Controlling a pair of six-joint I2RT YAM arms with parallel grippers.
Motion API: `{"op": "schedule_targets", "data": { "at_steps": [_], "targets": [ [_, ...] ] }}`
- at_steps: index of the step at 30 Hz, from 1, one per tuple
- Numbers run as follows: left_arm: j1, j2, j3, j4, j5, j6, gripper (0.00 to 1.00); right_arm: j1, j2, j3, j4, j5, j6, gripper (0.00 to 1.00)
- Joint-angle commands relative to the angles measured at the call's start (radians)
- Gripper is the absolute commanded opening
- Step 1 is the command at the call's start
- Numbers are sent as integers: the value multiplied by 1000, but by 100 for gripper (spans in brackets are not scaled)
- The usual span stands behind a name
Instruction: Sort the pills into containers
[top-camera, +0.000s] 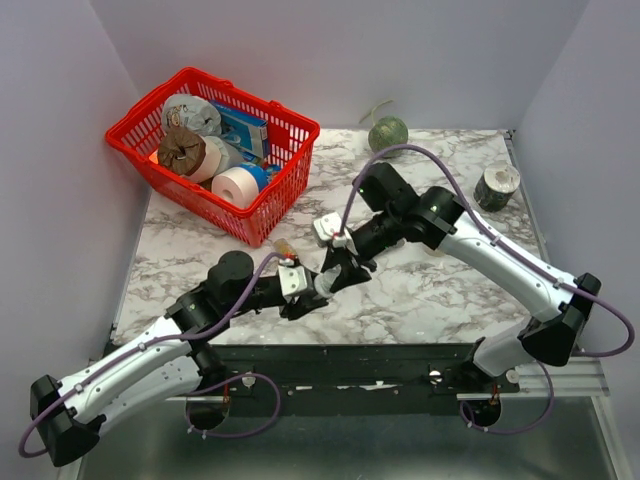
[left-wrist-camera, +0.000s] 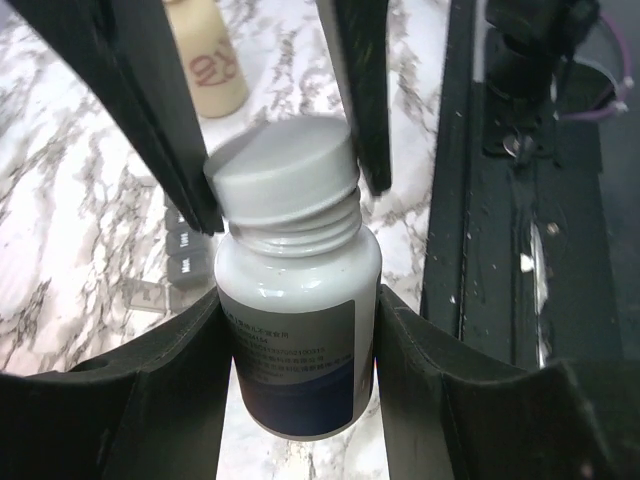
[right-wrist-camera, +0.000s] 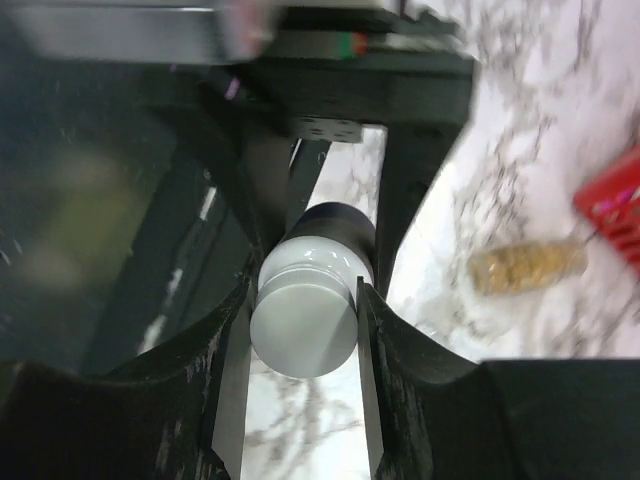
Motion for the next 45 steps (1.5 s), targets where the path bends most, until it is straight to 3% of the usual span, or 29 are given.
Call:
{"op": "schedule_targets", "data": {
  "at_steps": [1, 7, 9, 11, 14, 17, 19, 21, 23, 24, 27, 31, 33, 35, 36, 37, 38, 42, 44, 45],
  "targets": [
    [-4, 5, 41, -113, 108, 120, 0, 34, 6, 97, -181, -152, -545, 15],
    [-4, -41, 16, -122, 82, 117, 0, 14, 1, 125, -87, -76, -406, 17],
    [-4, -60, 8, -133, 58, 118, 0, 0, -27, 87, -47, -49, -242, 17],
    [-3, -84, 8, -162, 2, 132, 0, -39, -56, 36, 35, 93, -22, 17],
    [-4, -141, -12, -174, -80, 135, 0, -151, -88, -166, 71, 254, 123, 17],
    [-3, -218, -66, -5, -99, 22, 0, -228, -87, -414, 134, 422, 179, 17],
    [-1, -235, -101, 228, -99, -71, 0, -265, -99, -579, 247, 535, 205, 17],
    [0, -215, -90, 383, -161, -235, 0, -290, -97, -643, 298, 586, 226, 19],
    [3, -163, -28, 466, -178, -384, 0, -325, -76, -679, 318, 612, 223, 20],
    [5, -152, -17, 617, -177, -448, 0, -328, -62, -686, 327, 629, 217, 21],
    [8, -107, 43, 853, -215, -646, 0, -342, -13, -697, 350, 637, 223, 22],
    [9, -64, 184, 958, -217, -786, 0, -353, 42, -679, 364, 638, 230, 24],
    [9, -40, 231, 997, -122, -840, 0, -356, 56, -679, 373, 649, 230, 26],
    [9, 0, 337, 886, -15, -808, 0, -356, 56, -679, 385, 669, 231, 26],
    [9, 0, 368, 659, 6, -728, 0, -357, 55, -677, 387, 672, 233, 27],
    [13, -18, 379, 564, -57, -604, 0, -360, 53, -676, 392, 675, 234, 27],
    [25, -27, 358, 529, -106, -587, 0, -362, 51, -674, 393, 678, 236, 27],
    [75, 37, 368, 617, 102, -725, 0, -377, 42, -665, 398, 683, 242, 27],
    [100, 9, 339, 556, 73, -649, 0, -385, 42, -660, 404, 678, 243, 27],
    [136, 3, 329, 598, 81, -690, 0, -386, 45, -657, 402, 675, 245, 28]
  ]
}}
